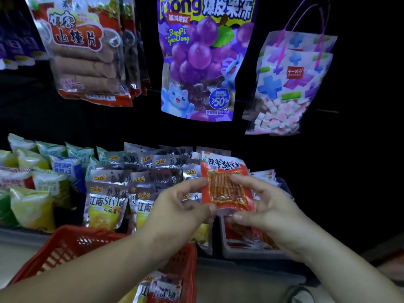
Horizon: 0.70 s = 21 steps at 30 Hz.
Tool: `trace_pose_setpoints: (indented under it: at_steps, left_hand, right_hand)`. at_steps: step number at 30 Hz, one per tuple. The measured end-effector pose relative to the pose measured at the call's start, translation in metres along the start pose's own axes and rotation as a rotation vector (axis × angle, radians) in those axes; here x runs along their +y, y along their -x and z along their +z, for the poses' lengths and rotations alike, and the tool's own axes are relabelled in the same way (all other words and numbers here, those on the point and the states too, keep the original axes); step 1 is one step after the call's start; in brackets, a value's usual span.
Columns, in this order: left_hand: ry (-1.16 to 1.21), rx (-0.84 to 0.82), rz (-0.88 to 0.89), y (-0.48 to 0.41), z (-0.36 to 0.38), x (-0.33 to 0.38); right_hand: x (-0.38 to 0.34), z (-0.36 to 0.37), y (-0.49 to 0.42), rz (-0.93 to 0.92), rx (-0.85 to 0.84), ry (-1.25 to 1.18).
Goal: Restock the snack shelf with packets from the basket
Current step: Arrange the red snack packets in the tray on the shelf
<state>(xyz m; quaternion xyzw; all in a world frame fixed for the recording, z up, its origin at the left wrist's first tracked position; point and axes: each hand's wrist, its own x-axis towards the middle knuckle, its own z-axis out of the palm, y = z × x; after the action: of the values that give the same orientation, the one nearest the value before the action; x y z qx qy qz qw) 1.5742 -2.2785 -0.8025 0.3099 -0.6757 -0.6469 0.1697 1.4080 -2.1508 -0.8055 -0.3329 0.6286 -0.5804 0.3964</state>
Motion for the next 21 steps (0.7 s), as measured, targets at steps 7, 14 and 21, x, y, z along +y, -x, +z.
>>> trace_pose_setpoints:
  at_steps: [7, 14, 21]
  left_hand:
    - [-0.161, -0.148, -0.030, -0.010, -0.022, -0.008]
    - [-0.346, 0.060, 0.310, -0.009, 0.002, -0.009]
    - [-0.020, 0.014, 0.160, -0.018, 0.008, -0.007]
  right_hand:
    - [0.000, -0.004, -0.001, 0.003, 0.056, -0.021]
    - [0.011, 0.016, 0.003, -0.032, 0.047, 0.122]
    - [0.009, 0.016, 0.003, -0.040, -0.077, 0.060]
